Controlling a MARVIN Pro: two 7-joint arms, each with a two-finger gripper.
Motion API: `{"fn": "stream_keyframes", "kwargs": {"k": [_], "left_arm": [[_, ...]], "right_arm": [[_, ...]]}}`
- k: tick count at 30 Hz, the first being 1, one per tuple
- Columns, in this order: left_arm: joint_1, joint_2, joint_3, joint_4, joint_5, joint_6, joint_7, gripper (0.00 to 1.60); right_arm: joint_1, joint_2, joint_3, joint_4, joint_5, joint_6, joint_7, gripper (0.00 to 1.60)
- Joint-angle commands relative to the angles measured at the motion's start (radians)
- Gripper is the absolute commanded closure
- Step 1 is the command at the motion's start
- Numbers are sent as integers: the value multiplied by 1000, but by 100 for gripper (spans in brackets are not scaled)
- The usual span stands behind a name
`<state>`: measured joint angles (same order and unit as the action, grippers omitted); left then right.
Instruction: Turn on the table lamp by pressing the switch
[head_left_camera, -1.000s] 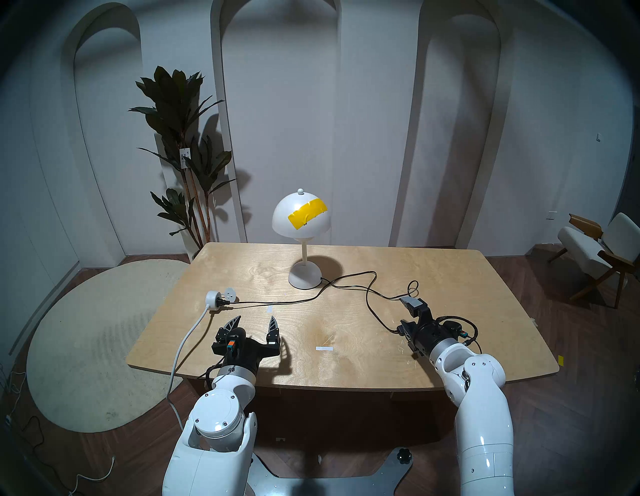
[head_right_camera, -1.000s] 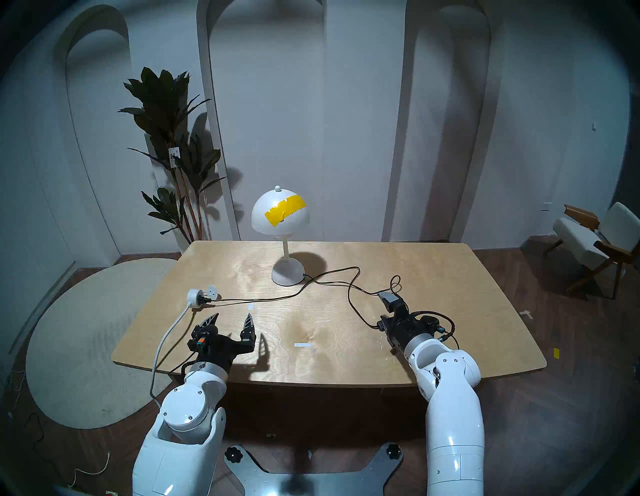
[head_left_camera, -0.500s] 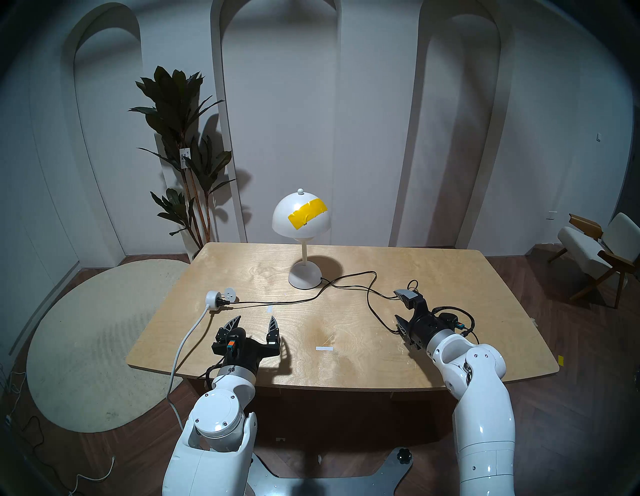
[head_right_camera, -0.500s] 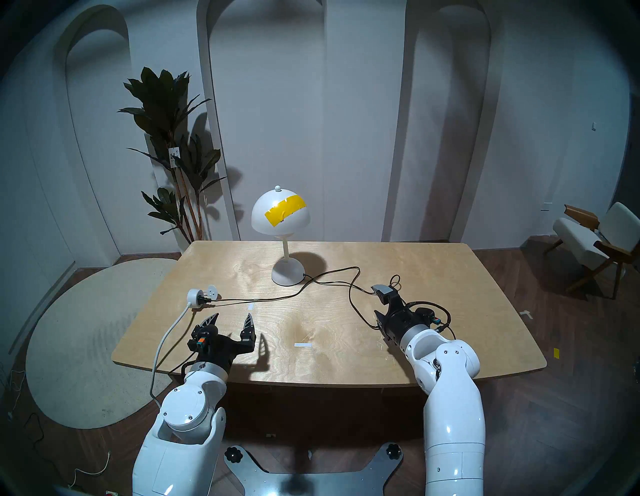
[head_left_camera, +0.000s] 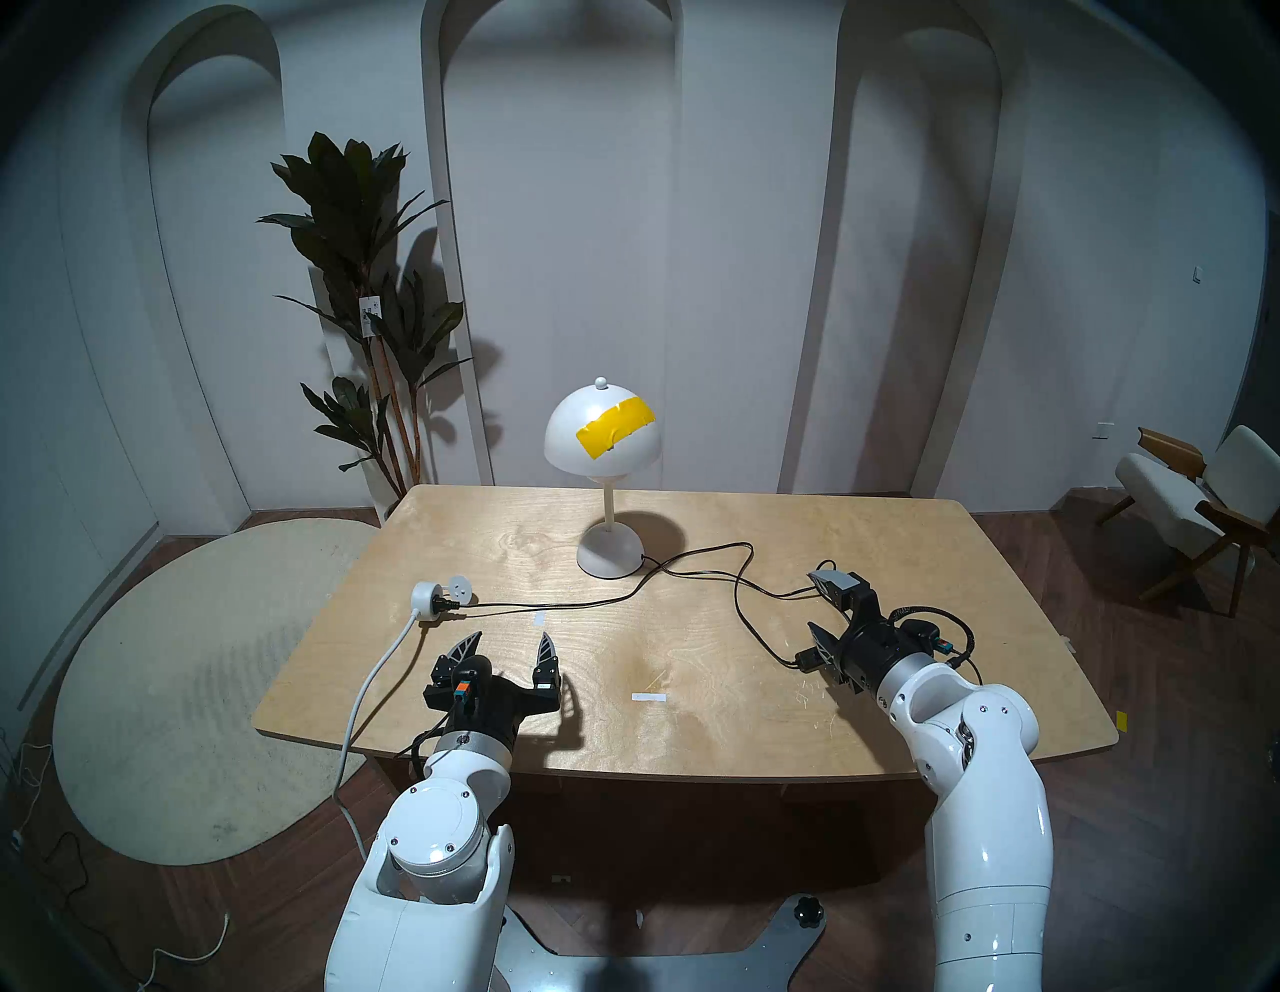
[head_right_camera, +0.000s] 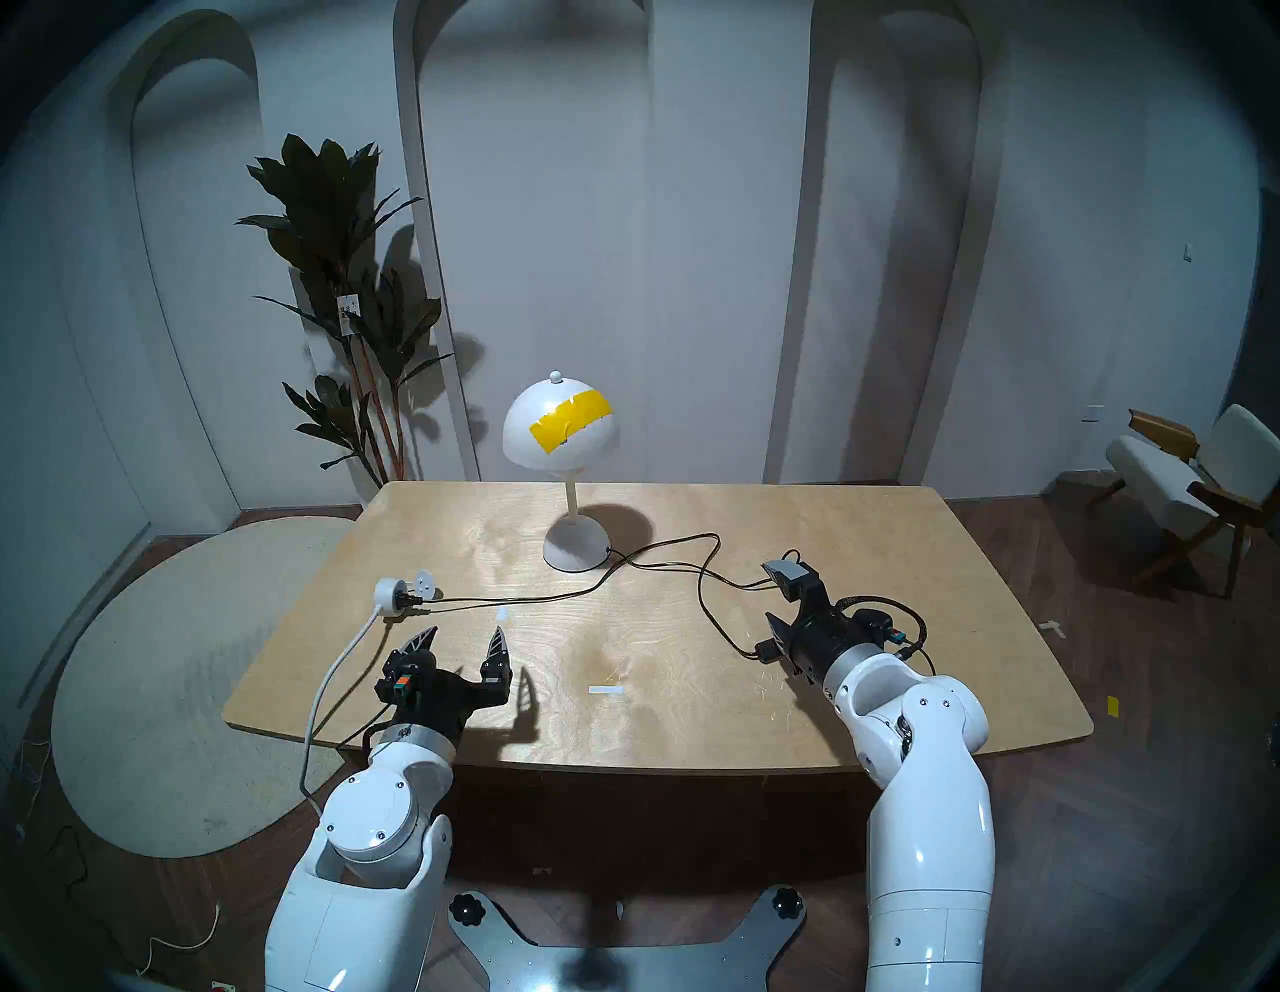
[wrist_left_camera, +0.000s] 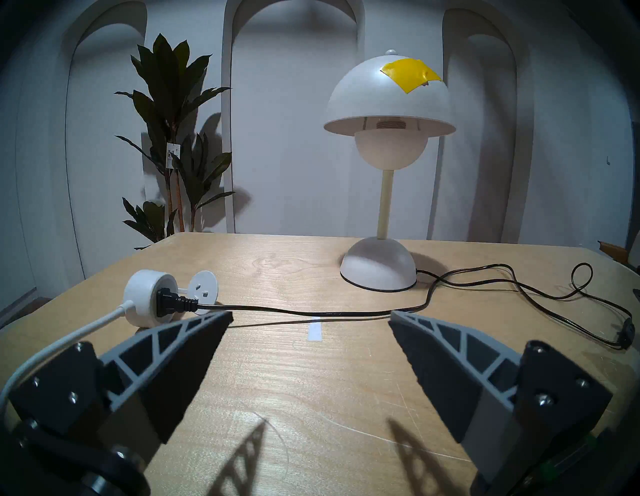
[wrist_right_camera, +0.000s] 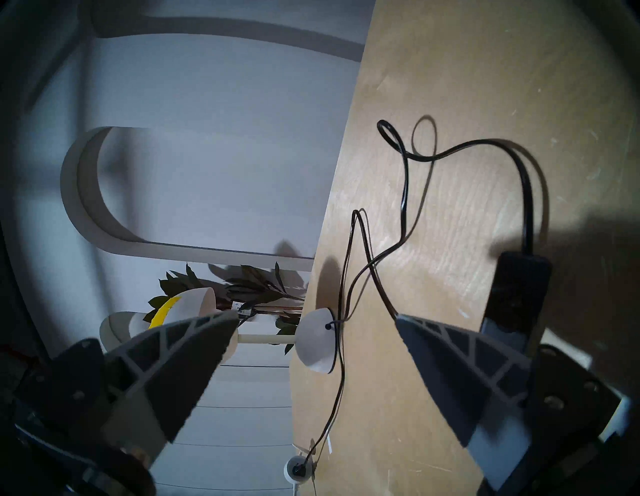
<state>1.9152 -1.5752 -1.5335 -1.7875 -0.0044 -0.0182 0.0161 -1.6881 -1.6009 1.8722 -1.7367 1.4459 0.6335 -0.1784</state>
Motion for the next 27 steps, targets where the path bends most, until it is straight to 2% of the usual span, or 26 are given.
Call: {"fn": "stream_keyframes", "kwargs": {"k": [1,10,27], "left_arm": [[-5,0,0,-22,-1,-4,0,0],[-5,0,0,-22,-1,-4,0,0],[-5,0,0,-22,-1,-4,0,0]], "right_arm": [[-1,15,18,-2,10,8,24,0],[22,30,31,31,11,12,37,0],[44,38,5,60,0,15,45,0]]}}
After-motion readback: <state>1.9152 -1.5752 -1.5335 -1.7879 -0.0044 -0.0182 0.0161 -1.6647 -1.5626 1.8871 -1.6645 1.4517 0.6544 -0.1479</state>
